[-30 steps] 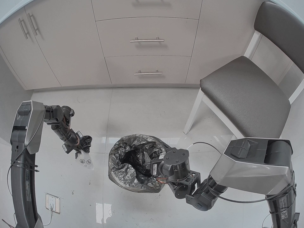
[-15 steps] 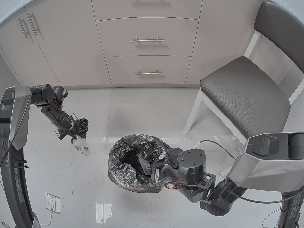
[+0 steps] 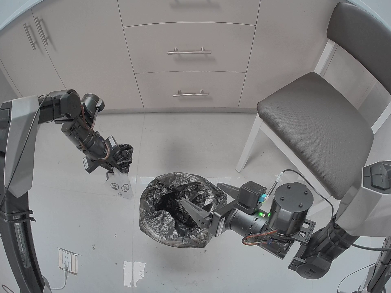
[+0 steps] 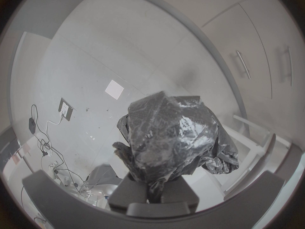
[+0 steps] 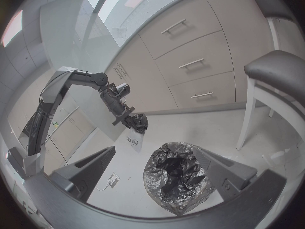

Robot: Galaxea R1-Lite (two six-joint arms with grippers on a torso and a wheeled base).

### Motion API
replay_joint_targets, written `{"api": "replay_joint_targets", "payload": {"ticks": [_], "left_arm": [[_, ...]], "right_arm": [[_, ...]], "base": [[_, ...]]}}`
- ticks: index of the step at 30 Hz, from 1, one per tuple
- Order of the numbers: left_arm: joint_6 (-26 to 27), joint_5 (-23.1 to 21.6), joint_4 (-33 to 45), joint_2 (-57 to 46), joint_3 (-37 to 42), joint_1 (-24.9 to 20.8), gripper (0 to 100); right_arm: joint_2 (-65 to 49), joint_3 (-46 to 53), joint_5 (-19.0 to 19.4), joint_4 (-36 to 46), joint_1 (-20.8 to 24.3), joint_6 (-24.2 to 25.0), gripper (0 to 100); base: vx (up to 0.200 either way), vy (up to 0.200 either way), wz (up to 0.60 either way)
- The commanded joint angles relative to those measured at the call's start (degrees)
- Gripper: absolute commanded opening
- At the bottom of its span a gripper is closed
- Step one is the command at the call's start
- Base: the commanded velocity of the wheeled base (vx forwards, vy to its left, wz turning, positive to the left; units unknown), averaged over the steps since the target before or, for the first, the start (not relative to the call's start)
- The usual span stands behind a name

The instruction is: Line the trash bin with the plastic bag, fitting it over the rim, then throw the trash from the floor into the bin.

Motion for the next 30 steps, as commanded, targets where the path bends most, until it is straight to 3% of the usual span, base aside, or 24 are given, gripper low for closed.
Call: {"api": "replay_joint_targets", "payload": {"ticks": [1,9,18,20,30], "left_arm": [[0.0,0.1,0.0,-1.7,0.0,-3.4,0],[-0.3,0.8,0.0,-1.9,0.0,-9.9,0],[0.2,0.7,-0.3,-1.6,0.0,-14.3,0],[0.9,0.7,-0.8,-1.3,0.0,-16.1,0],[5.0,0.9,-0.7,-0.2,0.0,-20.3,0]], "right_arm": [[-1.8,1.1,0.2,-1.7,-0.9,-0.8,100],[-3.6,0.7,0.1,-2.0,-2.1,-1.5,100],[-3.4,0.5,-0.4,-1.8,-3.4,-3.5,100],[-3.2,0.9,-0.5,-2.0,-3.3,-5.5,100],[-3.2,0.8,-0.5,-2.1,-3.6,-5.5,100]], "base": [[0.0,0.0,0.0],[0.0,0.0,0.0],[0.0,0.0,0.0],[0.0,0.0,0.0],[0.0,0.0,0.0]]}}
